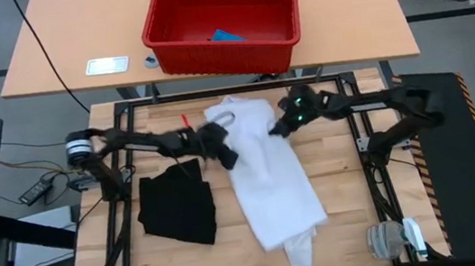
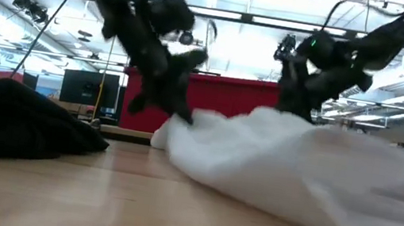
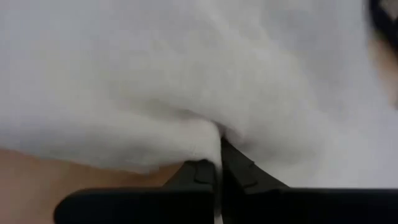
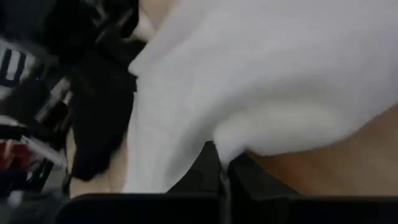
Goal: Fold laundry
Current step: Fold the white shirt
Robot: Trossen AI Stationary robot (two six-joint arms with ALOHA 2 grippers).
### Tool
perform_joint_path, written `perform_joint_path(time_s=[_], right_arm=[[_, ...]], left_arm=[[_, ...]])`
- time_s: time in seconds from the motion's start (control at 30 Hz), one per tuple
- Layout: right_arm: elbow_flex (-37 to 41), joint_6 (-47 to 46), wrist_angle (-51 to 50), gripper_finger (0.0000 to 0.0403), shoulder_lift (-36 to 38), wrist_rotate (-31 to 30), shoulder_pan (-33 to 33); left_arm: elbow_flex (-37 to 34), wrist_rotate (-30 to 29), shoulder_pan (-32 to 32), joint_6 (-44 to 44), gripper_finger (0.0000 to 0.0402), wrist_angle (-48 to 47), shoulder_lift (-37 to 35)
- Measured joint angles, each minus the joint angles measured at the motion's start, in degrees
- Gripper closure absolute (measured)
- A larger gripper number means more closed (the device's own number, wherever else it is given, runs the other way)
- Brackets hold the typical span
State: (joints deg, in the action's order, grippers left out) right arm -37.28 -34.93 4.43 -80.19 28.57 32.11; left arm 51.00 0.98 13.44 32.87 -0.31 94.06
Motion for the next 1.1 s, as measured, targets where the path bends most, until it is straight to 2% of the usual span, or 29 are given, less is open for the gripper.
perform_joint_path(time_s=[0.17, 0.3, 0.37, 0.5, 0.6, 0.67, 0.77, 0.87, 0.97, 1.1], right_arm=[[-3.7, 6.6, 0.9, 0.0393, 9.6, -3.4, 2.9], [-11.1, 12.8, 0.0, 0.0393, 14.6, -7.3, 3.6], [-16.4, 17.2, -2.5, 0.0394, 16.2, -9.7, 3.6], [-27.7, 26.8, -10.7, 0.0394, 17.4, -12.2, 3.5], [-33.6, 28.0, -18.3, 0.0394, 17.6, -13.1, 2.8], [-34.5, 27.4, -23.8, 0.0394, 17.8, -13.4, 0.8], [-32.8, 24.0, -33.3, 0.0394, 17.7, -15.1, -4.9], [-27.0, 17.0, -39.5, 0.0394, 17.6, -19.7, -13.0], [-19.0, 6.3, -39.4, 0.0394, 17.8, -22.7, -21.5], [-9.8, -9.5, -34.3, 0.0394, 18.1, -23.9, -32.2]], left_arm=[[1.4, 0.0, 5.0, -10.2, 0.0400, -1.4, -10.2], [10.5, 0.2, 7.9, -19.5, 0.0401, -2.0, -17.2], [18.7, 0.2, 7.6, -25.6, 0.0401, -5.1, -17.8], [36.6, -1.5, 4.8, -34.7, 0.0401, -17.6, -16.1], [44.7, -3.1, 2.7, -35.3, 0.0401, -26.2, -13.5], [46.5, -3.7, 0.7, -34.3, 0.0401, -30.1, -12.0], [43.9, -4.9, -3.3, -29.8, 0.0401, -35.0, -10.6], [35.8, -5.7, -7.7, -22.8, 0.0401, -34.9, -9.0], [25.5, -5.8, -12.4, -14.6, 0.0401, -29.0, -8.1], [13.8, -4.0, -17.7, -4.3, 0.0401, -16.5, -7.6]])
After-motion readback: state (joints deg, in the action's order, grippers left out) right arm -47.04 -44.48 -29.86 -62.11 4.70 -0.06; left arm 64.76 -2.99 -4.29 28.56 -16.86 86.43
